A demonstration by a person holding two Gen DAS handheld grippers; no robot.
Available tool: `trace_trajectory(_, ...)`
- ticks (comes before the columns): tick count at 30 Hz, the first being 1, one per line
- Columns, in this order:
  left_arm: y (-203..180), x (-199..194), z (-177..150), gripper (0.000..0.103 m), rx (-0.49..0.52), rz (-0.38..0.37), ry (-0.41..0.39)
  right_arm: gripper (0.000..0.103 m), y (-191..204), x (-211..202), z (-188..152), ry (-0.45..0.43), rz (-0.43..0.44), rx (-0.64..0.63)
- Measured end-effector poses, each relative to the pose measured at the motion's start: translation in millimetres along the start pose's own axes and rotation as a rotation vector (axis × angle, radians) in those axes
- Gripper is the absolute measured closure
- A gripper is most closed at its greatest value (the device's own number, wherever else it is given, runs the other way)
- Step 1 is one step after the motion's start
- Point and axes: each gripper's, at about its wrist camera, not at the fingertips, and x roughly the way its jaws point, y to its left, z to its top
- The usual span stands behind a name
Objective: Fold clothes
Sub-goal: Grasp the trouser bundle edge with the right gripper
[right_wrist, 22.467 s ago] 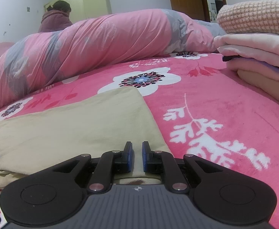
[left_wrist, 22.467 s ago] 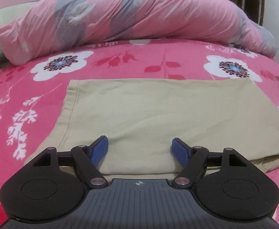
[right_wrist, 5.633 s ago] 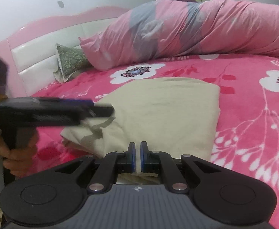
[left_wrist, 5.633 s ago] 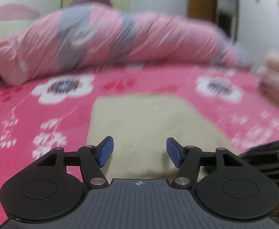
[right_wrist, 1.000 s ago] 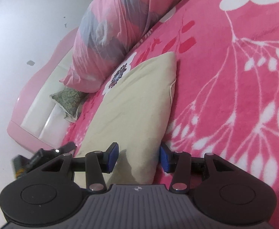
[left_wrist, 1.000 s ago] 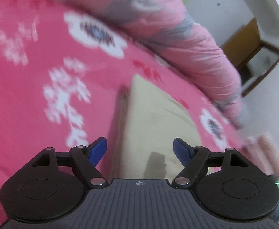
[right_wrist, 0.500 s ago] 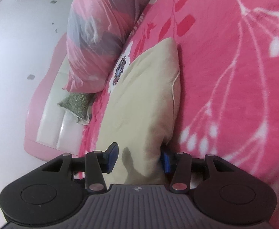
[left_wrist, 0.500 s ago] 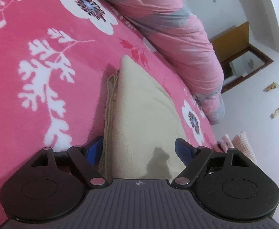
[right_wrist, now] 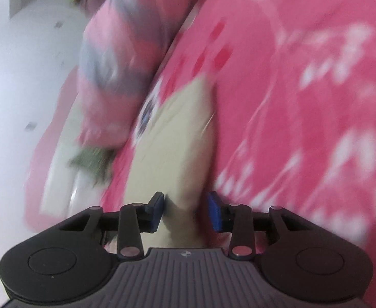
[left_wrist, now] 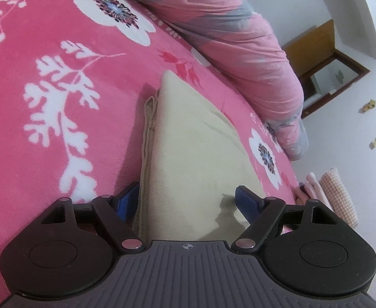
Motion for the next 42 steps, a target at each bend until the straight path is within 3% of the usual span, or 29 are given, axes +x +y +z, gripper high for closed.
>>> trace_trajectory(3,-1,0,-1,0.023,0.015,0.005,-0.003,0.062,-5,-3,9,-0.052,-0.016,0.052)
trace_trajectory(10,-4,0,-4,0.023,0.035,0.013,-0.01,0.059,21,45,18,0.082,-0.083,-0.042)
trace_trajectory(14,-1,-1,-7,0.023,0.038,0.0,-0.019,0.06,16,42,0,0.18,-0.001,-0.032)
trace_trajectory(18,0,-2,-7,0.022,0.042,-0.007,-0.022,0.06,8,27,-20,0.189,0.075,0.002)
trace_trajectory(21,-1,-1,-7,0.022,0.043,-0.008,-0.021,0.06,6,34,-13,0.201,0.09,0.046)
trace_trajectory(27,-4,-2,-6,0.022,0.026,-0.012,-0.012,0.078,13,68,-5,0.171,0.092,0.058)
trace_trajectory(30,-7,-4,-6,0.023,-0.004,-0.036,0.004,0.084,20,54,-10,0.137,0.074,-0.002)
trace_trajectory(34,-24,0,-20,0.024,0.001,-0.079,0.055,0.085,14,27,-11,0.108,0.074,-0.011)
trace_trajectory(42,-78,28,-75,0.024,0.089,-0.173,0.191,0.085,-20,-89,-35,-0.014,0.024,-0.024)
